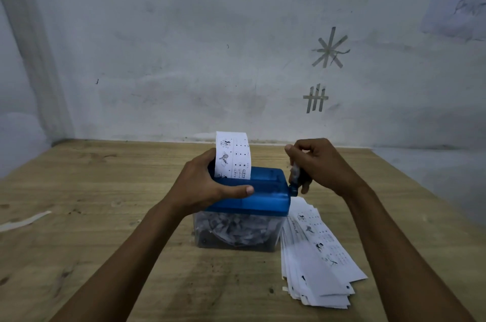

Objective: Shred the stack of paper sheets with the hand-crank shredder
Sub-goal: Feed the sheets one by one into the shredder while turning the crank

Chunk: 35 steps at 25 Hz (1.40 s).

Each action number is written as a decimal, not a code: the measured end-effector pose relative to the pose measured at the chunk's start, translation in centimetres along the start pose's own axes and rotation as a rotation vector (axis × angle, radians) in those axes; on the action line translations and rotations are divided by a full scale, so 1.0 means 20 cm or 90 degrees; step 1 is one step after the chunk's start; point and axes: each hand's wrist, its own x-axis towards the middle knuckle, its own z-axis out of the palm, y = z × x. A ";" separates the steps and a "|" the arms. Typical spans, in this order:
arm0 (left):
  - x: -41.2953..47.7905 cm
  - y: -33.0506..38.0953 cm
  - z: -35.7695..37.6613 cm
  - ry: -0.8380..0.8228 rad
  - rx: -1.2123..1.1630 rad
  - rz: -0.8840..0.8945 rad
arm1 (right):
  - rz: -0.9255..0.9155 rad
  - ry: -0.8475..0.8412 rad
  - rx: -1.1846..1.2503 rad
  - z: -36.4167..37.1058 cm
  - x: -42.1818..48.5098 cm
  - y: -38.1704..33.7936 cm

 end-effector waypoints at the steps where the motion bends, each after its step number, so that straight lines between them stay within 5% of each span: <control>1: 0.00 0.00 0.00 -0.002 -0.003 -0.002 | 0.024 0.020 0.038 0.03 0.03 0.04; 6: 0.00 0.02 0.01 -0.012 0.004 0.012 | 0.354 0.011 0.219 0.21 0.08 0.27; 13: -0.01 0.01 0.03 0.046 0.074 -0.002 | 0.402 0.029 0.117 0.30 -0.11 0.30; 17: 0.00 0.01 0.04 0.029 0.107 -0.020 | 0.300 0.065 0.014 0.29 -0.37 0.23; 21: 0.00 0.01 0.02 0.011 0.118 -0.025 | 0.117 0.202 -0.100 0.22 -0.41 0.01; 25: -0.01 0.05 0.01 -0.022 0.079 -0.015 | 0.076 0.373 -0.097 0.20 -0.18 -0.07; 30: 0.00 0.04 0.00 -0.027 0.057 -0.008 | 0.191 0.303 0.009 0.19 0.22 0.05; 35: 0.00 0.02 0.02 0.014 0.051 -0.019 | 0.424 0.096 0.151 0.30 0.20 0.36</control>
